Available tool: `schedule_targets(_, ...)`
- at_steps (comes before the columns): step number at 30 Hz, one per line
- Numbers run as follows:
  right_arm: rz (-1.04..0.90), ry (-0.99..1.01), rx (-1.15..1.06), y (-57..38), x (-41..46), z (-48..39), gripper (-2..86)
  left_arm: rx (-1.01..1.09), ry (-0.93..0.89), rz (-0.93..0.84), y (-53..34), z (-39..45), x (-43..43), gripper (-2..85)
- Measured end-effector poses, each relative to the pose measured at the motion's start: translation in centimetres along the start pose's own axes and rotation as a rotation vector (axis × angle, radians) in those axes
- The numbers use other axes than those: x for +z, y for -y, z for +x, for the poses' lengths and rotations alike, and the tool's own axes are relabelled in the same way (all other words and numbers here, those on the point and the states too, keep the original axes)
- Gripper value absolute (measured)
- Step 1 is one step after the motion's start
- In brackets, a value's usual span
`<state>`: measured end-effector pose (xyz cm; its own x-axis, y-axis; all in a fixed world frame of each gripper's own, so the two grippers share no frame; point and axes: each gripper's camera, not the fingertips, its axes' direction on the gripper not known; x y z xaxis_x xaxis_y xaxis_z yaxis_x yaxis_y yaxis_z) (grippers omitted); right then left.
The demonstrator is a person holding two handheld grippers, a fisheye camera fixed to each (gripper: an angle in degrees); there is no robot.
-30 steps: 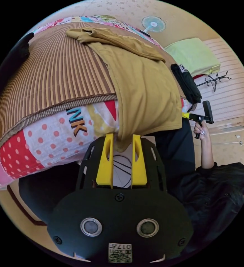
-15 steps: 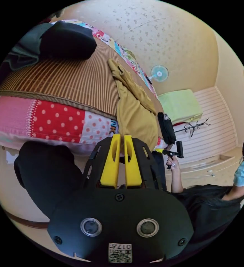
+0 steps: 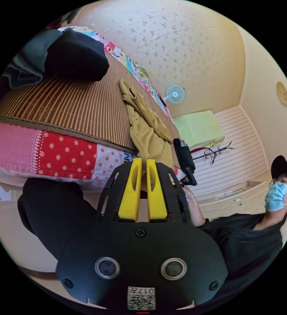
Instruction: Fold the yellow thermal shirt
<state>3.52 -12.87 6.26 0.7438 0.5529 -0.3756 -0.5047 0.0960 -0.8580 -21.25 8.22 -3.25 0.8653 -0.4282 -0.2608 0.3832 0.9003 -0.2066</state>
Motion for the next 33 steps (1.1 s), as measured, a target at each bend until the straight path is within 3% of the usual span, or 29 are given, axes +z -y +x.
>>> schedule_targets(7,-0.108,-0.077,-0.015,1.0,2.2,-0.2,4.5,-0.044,-0.007,-0.058,0.7,0.7,-1.2,0.4)
schedule_targets(10,-0.160,0.022,-0.101,-1.8,0.5,-0.1,2.7,0.001,-0.114,-0.099,0.7,2.6,-2.1,0.5)
schedule_targets(12,-0.102,0.127,-0.191,-5.1,-2.5,0.1,2.3,0.016,-0.206,-0.116,0.4,4.1,-2.9,0.5)
schedule_targets(17,0.268,0.425,-0.357,-17.9,-14.0,2.9,2.0,-0.042,-0.397,-0.134,-0.5,7.1,-3.5,0.6)
schedule_targets(22,0.496,0.521,-0.348,-22.4,-19.5,5.4,2.0,-0.113,-0.534,-0.065,4.4,7.0,-1.8,1.0)
schedule_targets(26,0.587,0.555,-0.240,-15.9,-22.0,8.2,2.7,-0.159,-0.447,0.036,11.9,5.8,0.7,1.7)
schedule_targets(30,0.618,0.479,-0.221,-4.0,-23.8,9.6,4.3,-0.157,-0.172,0.114,22.6,2.8,6.3,5.5)
schedule_targets(33,0.636,0.367,0.017,5.6,-22.6,12.9,8.6,-0.232,-0.132,0.190,23.9,-0.7,8.6,9.6)
